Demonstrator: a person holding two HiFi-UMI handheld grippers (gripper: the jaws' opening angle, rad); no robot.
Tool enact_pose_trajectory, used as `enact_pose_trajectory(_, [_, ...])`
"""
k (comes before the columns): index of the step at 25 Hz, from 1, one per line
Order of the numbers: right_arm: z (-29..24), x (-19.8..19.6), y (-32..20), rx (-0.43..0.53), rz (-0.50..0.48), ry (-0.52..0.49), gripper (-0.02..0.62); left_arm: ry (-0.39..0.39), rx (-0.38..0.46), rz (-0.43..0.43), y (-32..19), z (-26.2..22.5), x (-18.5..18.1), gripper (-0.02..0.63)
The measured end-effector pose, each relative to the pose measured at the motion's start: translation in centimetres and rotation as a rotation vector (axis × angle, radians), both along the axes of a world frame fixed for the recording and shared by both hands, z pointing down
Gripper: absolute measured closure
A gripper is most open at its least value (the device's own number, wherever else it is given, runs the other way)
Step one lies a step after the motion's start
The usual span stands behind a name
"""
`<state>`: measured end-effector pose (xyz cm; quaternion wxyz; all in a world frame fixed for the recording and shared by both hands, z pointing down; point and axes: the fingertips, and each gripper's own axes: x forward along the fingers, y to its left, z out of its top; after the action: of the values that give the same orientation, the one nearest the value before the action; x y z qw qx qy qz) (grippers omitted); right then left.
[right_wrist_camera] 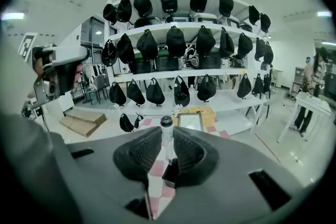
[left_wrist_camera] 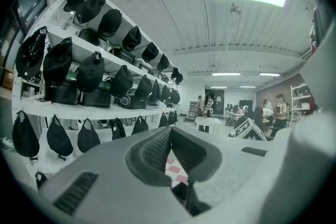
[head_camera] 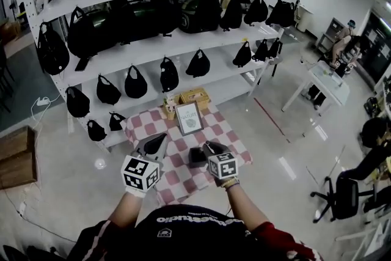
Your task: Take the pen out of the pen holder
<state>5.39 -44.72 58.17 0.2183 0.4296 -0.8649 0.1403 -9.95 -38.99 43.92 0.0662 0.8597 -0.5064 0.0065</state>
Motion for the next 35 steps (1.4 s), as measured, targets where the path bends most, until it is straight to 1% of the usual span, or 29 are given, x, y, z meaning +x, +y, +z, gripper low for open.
enact_pose_trajectory(6, [-2.8,-0.4,3.6,0.038,0.015,-0.029,0.522,0.004,-0.019,-0.004,2.3,0.8,-0.5,0.601])
enact_pose_trajectory(11, [-5.5,-1.2,6.7,0.067,0.024,-0.075,0.522,0.013,-0.008,0.0,5.1,0.6,-1.3,0.601])
enact_pose_trajectory(14, [-6.9,-1.6,8.3,0.083,0.04,-0.1,0.522,0.028,-0.007,0.007,6.6,0.3,-1.9,0.601])
enact_pose_trajectory(19, [-8.7,-2.0,11.2,0.094,0.071,-0.149,0.522,0.031,-0.003,0.008,8.9,-0.3,-3.1,0.601])
enact_pose_trajectory(22, [-9.8,-1.5,13.0,0.104,0.102,-0.176,0.522,0.03,0.009,0.021,10.2,-0.9,-3.5,0.601])
enact_pose_trajectory(25, [-11.2,-1.2,14.6,0.132,0.125,-0.182,0.522,0.024,0.028,0.034,11.2,-1.6,-3.7,0.601])
enact_pose_trajectory(30, [-13.0,-1.1,17.2,0.167,0.147,-0.189,0.522,0.024,0.058,0.071,12.7,-2.6,-3.7,0.601])
enact_pose_trajectory(33, [-13.5,-1.4,18.6,0.171,0.162,-0.208,0.522,0.013,0.07,0.088,13.6,-2.9,-4.0,0.601])
enact_pose_trajectory(35, [-13.8,-1.7,19.2,0.174,0.162,-0.211,0.522,0.02,0.072,0.09,13.9,-2.9,-4.4,0.601])
